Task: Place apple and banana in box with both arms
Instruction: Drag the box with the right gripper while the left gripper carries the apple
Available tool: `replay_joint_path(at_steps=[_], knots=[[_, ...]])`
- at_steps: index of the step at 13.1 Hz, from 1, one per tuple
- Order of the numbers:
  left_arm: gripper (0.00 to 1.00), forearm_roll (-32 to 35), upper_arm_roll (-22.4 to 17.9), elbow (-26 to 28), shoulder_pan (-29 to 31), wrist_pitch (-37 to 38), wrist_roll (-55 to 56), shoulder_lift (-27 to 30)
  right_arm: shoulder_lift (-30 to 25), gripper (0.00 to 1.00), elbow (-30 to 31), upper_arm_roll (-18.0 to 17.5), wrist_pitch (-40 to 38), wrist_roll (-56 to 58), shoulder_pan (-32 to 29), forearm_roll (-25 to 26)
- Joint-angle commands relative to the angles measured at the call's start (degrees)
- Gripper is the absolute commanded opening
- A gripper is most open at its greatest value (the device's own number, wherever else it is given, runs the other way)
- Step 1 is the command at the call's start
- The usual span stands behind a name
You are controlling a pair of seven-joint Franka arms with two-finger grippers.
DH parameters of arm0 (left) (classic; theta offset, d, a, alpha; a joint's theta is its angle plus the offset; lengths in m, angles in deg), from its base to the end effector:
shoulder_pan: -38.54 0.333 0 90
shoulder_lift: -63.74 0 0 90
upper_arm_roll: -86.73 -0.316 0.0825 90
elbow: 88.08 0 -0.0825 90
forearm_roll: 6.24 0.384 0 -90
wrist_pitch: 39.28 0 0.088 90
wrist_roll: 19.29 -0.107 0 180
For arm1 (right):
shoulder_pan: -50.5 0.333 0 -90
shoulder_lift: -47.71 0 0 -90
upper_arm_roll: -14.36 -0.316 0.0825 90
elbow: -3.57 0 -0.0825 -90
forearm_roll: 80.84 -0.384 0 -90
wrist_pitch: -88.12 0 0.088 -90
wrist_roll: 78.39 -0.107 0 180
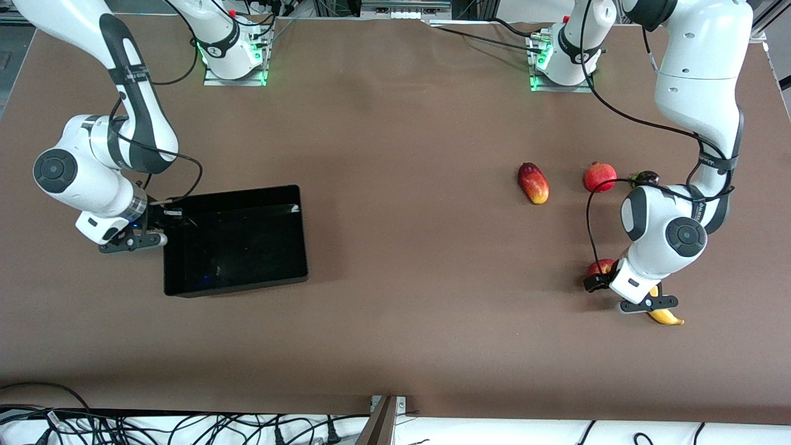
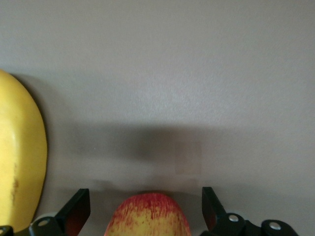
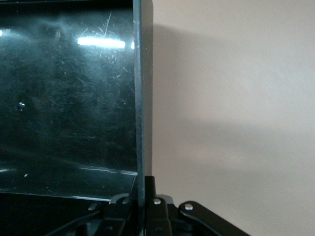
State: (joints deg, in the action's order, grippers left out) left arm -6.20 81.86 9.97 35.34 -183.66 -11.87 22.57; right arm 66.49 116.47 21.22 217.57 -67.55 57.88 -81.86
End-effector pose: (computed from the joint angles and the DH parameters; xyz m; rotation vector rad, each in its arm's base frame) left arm 0.6809 0.0140 0.1825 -3.0805 -0.2076 -0.1469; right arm 0.6053 0.0086 0.3029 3.1049 0.2995 -0.0601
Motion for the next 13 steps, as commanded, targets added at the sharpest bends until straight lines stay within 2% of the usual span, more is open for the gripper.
replay_joint_path(at_steps=[1, 3, 4, 5, 6, 7, 11, 13], knots=[[1.00, -1.0, 0.4, 3.6, 0.4, -1.1, -0.1, 1.9, -0.1, 0.00, -7.5, -1.7, -6.8, -6.0, 4.5, -1.3], [1.00, -1.0, 0.4, 5.6, 0.3, -1.2, -0.2, 3.1, 0.0, 0.00, -9.3, -1.7, -6.9, -11.3, 9.6, -2.1], [0.86, -1.0, 0.4, 5.6, 0.3, -1.2, -0.1, 3.1, 0.4, 0.00, -10.2, -1.7, -6.8, -14.6, 12.5, -3.6], [0.62, -1.0, 0.4, 5.7, 0.3, -1.4, -0.1, 3.1, 1.4, 0.00, -11.4, -1.7, -6.8, -17.5, 14.9, -4.9], [0.29, -1.0, 0.4, 6.6, 0.2, -2.4, -0.1, 3.2, 2.9, 0.00, -13.5, -1.7, -6.9, -21.1, 17.6, -5.5], [0.01, -0.9, 0.4, 7.2, 0.2, -3.0, -0.2, 3.7, 4.8, 0.00, -15.9, -1.7, -6.9, -24.9, 20.1, -5.5], [0.00, -0.9, 0.4, 9.1, -1.0, -0.1, 0.8, 7.9, 11.2, 0.00, -20.7, -1.7, -6.1, -37.5, 28.5, -5.5], [0.00, -0.9, 0.4, 9.4, -3.4, 9.8, 3.6, 13.4, 15.4, 0.00, -24.9, -1.8, -5.9, -42.9, 32.3, -5.5]])
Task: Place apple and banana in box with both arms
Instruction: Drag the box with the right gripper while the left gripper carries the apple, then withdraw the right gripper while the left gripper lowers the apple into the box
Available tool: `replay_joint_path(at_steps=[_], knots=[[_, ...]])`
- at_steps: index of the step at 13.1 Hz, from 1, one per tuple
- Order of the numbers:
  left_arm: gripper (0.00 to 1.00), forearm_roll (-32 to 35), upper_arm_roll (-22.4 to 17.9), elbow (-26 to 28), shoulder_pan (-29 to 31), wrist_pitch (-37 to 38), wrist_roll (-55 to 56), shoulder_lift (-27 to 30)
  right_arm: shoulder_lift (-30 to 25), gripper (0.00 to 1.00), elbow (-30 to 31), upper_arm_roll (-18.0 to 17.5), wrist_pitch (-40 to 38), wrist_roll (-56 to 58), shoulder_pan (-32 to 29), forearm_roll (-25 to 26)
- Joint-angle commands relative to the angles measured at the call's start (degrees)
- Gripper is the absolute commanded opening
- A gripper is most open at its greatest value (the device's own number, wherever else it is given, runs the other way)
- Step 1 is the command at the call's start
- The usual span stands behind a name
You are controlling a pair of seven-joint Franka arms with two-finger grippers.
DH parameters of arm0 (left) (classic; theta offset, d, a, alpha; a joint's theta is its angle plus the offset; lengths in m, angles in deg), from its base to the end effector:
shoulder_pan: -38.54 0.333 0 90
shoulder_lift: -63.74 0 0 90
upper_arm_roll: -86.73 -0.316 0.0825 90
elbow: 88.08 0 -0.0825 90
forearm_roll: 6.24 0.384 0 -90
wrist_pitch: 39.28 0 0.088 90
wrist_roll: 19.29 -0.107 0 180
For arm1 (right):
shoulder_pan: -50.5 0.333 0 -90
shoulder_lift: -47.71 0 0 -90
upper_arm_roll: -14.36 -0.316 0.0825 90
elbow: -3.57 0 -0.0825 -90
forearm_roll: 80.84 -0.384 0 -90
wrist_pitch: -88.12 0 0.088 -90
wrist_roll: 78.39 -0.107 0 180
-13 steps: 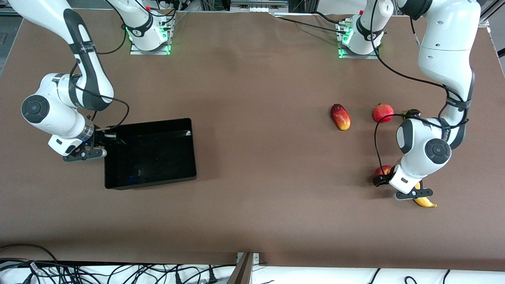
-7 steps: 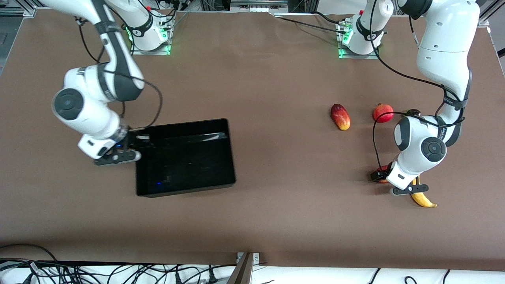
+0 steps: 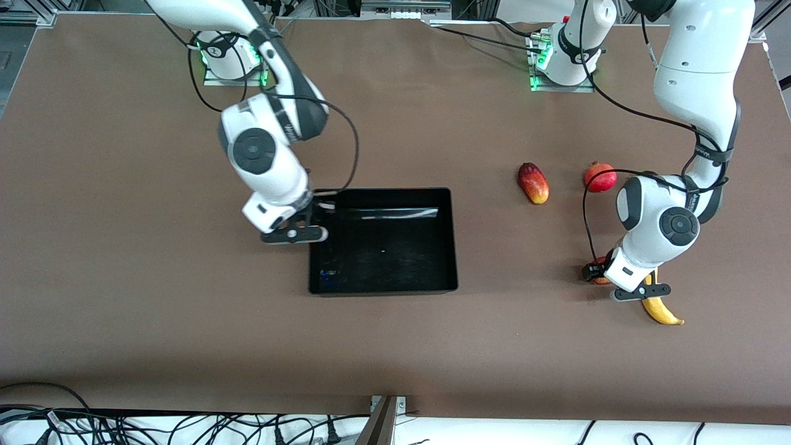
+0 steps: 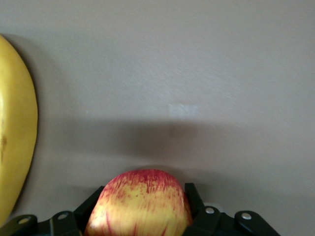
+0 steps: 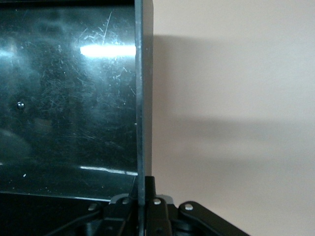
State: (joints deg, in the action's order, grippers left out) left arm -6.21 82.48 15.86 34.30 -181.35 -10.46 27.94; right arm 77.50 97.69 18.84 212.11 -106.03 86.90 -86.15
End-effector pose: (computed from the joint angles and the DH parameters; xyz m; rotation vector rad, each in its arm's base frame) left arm 0.6554 -0.0032 0.1990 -3.0933 -0.2153 -0.0705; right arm 0.5732 0.3688 0.3145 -3.1062 -0.0518 0.0247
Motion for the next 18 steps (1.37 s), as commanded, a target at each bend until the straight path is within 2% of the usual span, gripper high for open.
replay_joint_path(at_steps=[1, 4, 5, 9, 11, 12, 13, 15, 18], knots=[[0.00, -0.9, -0.2, 3.3, -3.7, 12.2, 3.4, 10.3, 6.4, 0.00, -8.1, 0.6, 0.1, -7.0, 5.3, -1.1], [0.00, -1.0, -0.1, 2.8, -6.6, 20.0, 10.6, 15.5, 10.5, 0.00, -10.5, 0.6, 4.8, -13.3, 9.5, -1.1], [0.00, -1.0, 1.2, 2.2, -7.5, 21.1, 15.1, 16.1, 11.4, 0.00, -10.7, 0.7, 6.8, -14.9, 10.5, -1.1], [0.00, -1.0, 7.0, 2.1, -8.9, 21.3, 27.8, 16.5, 13.4, 0.00, -10.7, 0.7, 11.2, -17.6, 13.2, -1.1], [0.00, -1.0, 7.5, 2.1, -9.0, 21.3, 29.3, 16.5, 14.2, 0.00, -10.7, 0.7, 12.2, -17.6, 13.9, -1.1], [0.00, -1.0, 7.5, 2.1, -9.0, 21.3, 29.4, 16.5, 14.3, 0.56, -10.7, 0.7, 12.2, -17.4, 13.8, -1.1], [0.00, -1.0, 7.5, 2.1, -9.1, 21.3, 29.5, 16.5, 14.1, 1.00, -10.7, 0.8, 12.2, -16.8, 13.6, -1.1], [0.00, -1.0, 8.9, 2.1, -9.1, 20.5, 30.1, 16.1, 13.4, 1.00, -10.8, 1.0, 11.6, -16.7, 13.3, -1.1], [0.00, -0.6, 12.1, 2.2, -9.1, 17.4, 33.8, 15.0, 9.6, 1.00, -10.8, 1.1, 8.1, -13.3, 9.8, -1.1]])
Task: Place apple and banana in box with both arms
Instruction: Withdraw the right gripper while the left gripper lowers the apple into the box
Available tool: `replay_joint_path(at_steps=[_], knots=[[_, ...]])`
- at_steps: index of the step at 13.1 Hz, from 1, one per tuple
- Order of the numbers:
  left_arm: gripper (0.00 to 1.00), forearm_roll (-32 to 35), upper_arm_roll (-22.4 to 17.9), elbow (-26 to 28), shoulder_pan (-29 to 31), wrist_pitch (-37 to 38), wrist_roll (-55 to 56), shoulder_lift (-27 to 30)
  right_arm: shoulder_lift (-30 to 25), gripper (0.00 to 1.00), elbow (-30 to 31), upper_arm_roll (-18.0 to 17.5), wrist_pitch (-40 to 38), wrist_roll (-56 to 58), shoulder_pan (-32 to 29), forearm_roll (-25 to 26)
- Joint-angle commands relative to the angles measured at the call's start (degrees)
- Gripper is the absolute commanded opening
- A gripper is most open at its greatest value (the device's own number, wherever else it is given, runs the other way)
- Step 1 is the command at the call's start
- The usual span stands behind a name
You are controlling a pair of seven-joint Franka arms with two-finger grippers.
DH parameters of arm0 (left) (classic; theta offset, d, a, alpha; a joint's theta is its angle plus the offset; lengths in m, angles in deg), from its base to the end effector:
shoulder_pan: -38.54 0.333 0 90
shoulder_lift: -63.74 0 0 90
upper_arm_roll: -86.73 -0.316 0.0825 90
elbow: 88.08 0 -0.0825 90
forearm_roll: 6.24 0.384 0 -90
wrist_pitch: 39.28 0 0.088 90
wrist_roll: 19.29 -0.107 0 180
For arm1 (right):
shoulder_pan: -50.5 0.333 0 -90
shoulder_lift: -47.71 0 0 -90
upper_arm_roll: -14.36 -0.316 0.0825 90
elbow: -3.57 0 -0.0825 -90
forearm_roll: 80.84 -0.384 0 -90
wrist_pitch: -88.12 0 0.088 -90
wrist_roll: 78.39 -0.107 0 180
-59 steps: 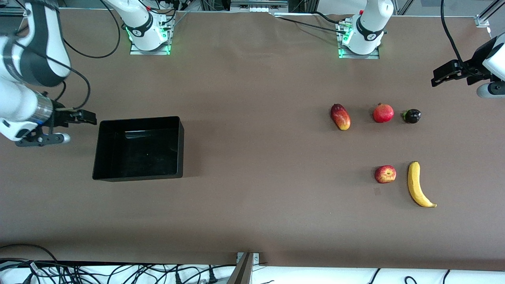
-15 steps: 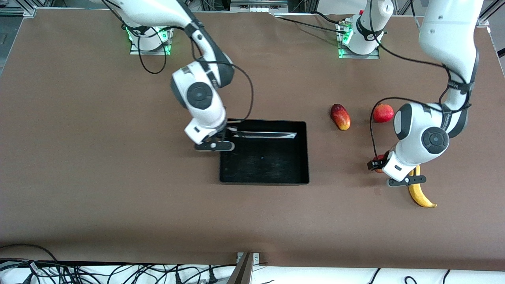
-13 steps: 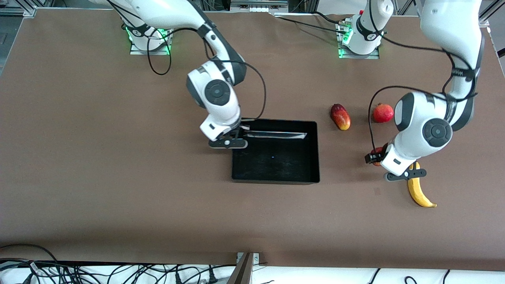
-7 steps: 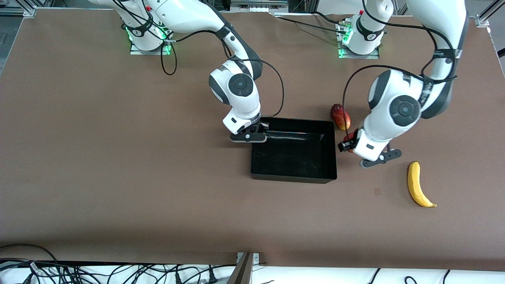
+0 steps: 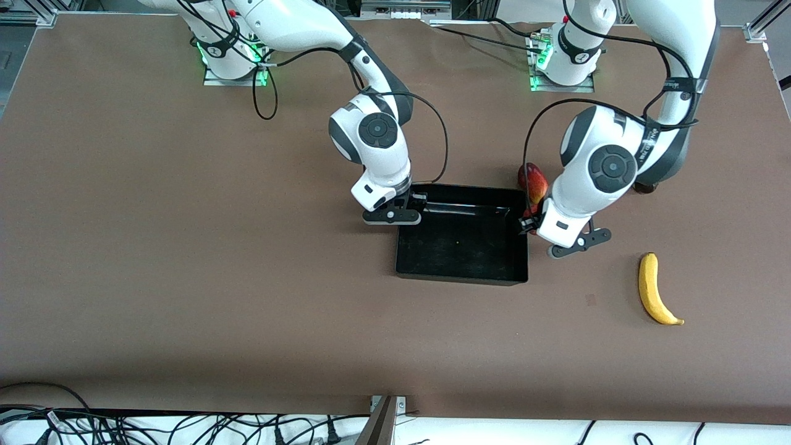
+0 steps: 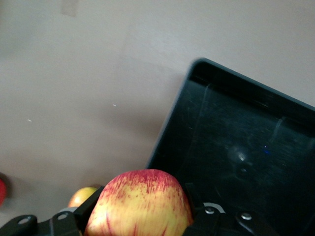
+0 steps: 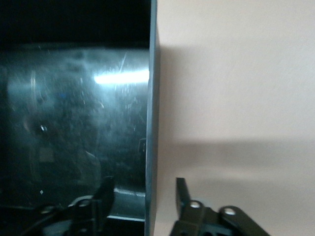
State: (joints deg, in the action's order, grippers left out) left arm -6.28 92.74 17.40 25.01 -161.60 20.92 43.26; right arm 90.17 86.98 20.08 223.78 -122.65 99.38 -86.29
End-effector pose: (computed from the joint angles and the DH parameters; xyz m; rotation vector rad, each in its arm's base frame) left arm 0.5933 -0.2063 0.3302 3.0852 0.5720 -0.1131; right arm 0.5281 0.5167 0.2638 -3.0089 0.0745 -0.1833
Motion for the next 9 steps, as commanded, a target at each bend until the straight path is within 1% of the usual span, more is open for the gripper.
replay_joint_path(at_steps=[1, 3, 4, 5, 7, 9], knots=[[0.00, -0.6, 3.5, 0.7, -0.2, -2.7, 3.3, -0.7, -5.4, 1.00, -0.1, 0.0, -7.0, 6.8, -5.2, -1.1], [0.00, -0.4, 4.3, 0.7, -2.9, -6.3, 6.3, -2.0, -10.5, 1.00, -0.1, 0.0, -14.1, 12.2, -11.8, -1.1], [0.00, 0.0, 6.7, 0.7, -3.1, -8.4, 8.2, -3.2, -12.4, 1.00, 0.0, 0.0, -16.0, 14.2, -14.3, -1.1], [0.00, 1.3, 7.5, 0.7, -3.4, -10.4, 10.6, -4.3, -14.8, 1.00, 0.1, 0.1, -19.5, 16.6, -16.6, -1.3], [0.00, 3.5, 8.0, 0.6, -5.4, -11.2, 14.0, -6.2, -18.5, 1.00, 0.6, 0.3, -26.5, 24.8, -21.4, -5.5], [0.00, 5.1, 8.9, 0.7, -7.1, -12.4, 15.9, -8.0, -22.0, 1.00, 1.3, 2.9, -31.7, 28.4, -23.2, -6.3]])
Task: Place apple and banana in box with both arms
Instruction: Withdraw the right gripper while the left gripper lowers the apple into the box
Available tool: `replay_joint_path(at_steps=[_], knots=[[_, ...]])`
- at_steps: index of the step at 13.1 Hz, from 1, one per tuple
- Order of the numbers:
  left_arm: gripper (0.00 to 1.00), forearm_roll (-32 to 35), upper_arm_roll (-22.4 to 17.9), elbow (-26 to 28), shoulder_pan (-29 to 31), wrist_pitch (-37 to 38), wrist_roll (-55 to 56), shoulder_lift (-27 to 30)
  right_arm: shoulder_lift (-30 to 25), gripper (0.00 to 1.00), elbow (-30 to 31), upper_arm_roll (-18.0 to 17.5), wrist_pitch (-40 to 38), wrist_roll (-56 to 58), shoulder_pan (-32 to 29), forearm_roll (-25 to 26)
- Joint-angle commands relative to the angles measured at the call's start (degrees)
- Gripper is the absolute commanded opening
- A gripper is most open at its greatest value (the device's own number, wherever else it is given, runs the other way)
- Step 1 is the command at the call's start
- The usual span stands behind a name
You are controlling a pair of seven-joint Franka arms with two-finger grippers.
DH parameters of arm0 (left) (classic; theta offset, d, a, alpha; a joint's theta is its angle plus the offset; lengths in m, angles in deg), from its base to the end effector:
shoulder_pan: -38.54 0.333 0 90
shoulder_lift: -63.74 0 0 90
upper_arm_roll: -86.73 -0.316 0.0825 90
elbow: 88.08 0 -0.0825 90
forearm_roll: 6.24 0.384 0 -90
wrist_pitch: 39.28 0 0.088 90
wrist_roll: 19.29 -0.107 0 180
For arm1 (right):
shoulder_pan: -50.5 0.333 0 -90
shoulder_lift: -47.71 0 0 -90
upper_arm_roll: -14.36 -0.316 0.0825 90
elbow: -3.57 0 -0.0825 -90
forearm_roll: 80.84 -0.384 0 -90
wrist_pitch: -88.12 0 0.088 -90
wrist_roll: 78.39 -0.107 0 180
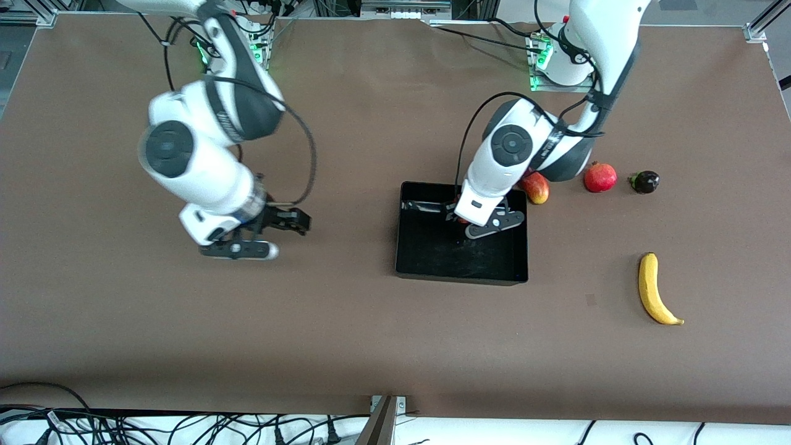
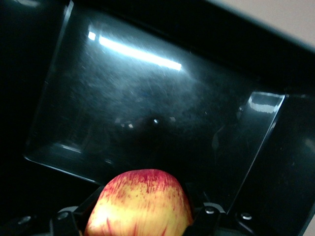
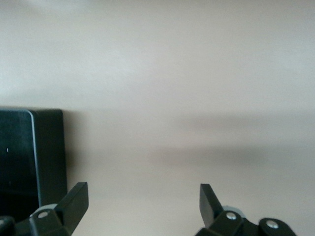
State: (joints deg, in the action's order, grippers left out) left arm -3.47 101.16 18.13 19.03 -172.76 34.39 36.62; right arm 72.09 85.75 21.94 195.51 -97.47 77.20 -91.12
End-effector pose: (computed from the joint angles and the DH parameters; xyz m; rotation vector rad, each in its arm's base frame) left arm 0.5393 -0.3493 0.2750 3.0277 0.5184 -0.0628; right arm 0.6393 0.2514 0.4532 -3.0239 0.0594 0.0317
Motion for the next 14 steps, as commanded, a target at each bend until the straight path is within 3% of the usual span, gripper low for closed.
replay_joint_path(at_steps=[1, 4, 6, 10, 12, 13, 14], knots=[[0.00, 3.6, 1.3, -0.1, -1.6, -1.5, 3.0, -2.4, -5.5, 1.00, 3.1, 2.6, -5.1, 3.7, -1.0, -1.5], [0.00, 7.1, 2.3, 0.0, -3.2, -1.8, 4.2, -5.1, -11.1, 1.00, 8.1, 6.7, -6.1, 9.2, -1.1, -1.4], [0.00, 9.1, 2.5, 0.0, -4.1, -4.9, 6.6, -6.8, -14.3, 1.00, 10.5, 7.6, -7.1, 11.0, -2.8, -0.5], [0.00, 15.2, 2.5, 0.0, -4.7, -6.9, 12.1, -10.1, -20.0, 1.00, 15.3, 6.4, -7.2, 15.1, -7.3, 3.8], [0.01, 15.7, 2.5, 0.0, -4.7, -9.7, 13.0, -11.1, -22.4, 1.00, 17.2, 2.4, -7.2, 15.1, -11.6, 6.0], [0.36, 16.3, 2.5, 0.0, -4.7, -9.8, 13.0, -11.3, -23.1, 1.00, 17.8, -0.3, -7.2, 15.1, -14.2, 7.5], [0.99, 17.8, 2.5, 0.0, -4.7, -9.8, 13.2, -11.2, -23.8, 1.00, 18.2, -2.6, -7.3, 15.0, -16.1, 8.3]])
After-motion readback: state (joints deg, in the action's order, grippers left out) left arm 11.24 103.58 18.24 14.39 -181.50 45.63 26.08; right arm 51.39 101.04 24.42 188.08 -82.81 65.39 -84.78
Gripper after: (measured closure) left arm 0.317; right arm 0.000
